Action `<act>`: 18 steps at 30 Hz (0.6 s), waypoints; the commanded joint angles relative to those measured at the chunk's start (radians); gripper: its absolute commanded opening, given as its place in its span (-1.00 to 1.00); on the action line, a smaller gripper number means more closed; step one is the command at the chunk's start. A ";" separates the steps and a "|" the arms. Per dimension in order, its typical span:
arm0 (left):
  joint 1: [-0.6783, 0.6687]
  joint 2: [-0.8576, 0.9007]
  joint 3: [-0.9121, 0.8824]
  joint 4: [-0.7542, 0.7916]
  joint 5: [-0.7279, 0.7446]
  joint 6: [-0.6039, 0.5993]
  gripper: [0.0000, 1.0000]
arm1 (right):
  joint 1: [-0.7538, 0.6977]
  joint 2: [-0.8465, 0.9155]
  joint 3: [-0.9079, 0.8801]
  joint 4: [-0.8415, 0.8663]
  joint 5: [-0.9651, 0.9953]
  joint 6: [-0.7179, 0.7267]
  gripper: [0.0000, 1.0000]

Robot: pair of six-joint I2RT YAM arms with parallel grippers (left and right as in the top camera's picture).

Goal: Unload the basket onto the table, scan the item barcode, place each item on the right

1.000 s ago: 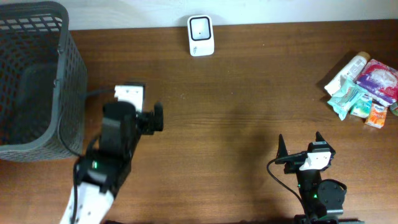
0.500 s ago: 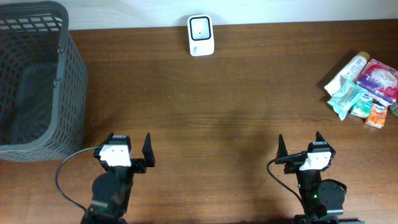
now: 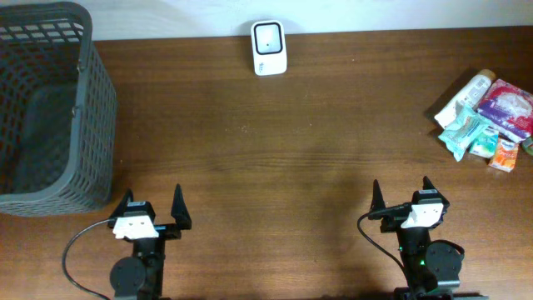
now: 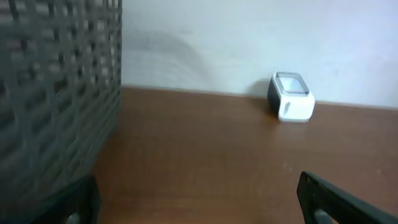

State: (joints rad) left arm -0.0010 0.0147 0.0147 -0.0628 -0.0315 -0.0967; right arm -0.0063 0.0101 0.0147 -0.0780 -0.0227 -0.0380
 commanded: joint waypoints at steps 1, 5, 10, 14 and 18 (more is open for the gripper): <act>0.022 -0.010 -0.006 -0.021 0.013 0.009 0.98 | 0.005 -0.007 -0.009 -0.001 0.009 -0.007 0.97; 0.027 -0.010 -0.006 -0.022 0.018 0.024 0.98 | 0.005 -0.006 -0.009 -0.001 0.009 -0.007 0.97; 0.026 -0.011 -0.006 -0.023 0.029 0.024 0.99 | 0.005 -0.007 -0.009 -0.001 0.009 -0.007 0.97; 0.023 -0.011 -0.006 -0.023 0.036 0.024 0.98 | 0.005 -0.007 -0.009 -0.001 0.009 -0.007 0.97; 0.022 -0.011 -0.006 -0.022 0.037 0.047 0.98 | 0.005 -0.007 -0.009 -0.001 0.009 -0.007 0.97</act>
State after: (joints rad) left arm 0.0193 0.0139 0.0139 -0.0807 -0.0135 -0.0895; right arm -0.0063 0.0101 0.0147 -0.0780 -0.0231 -0.0380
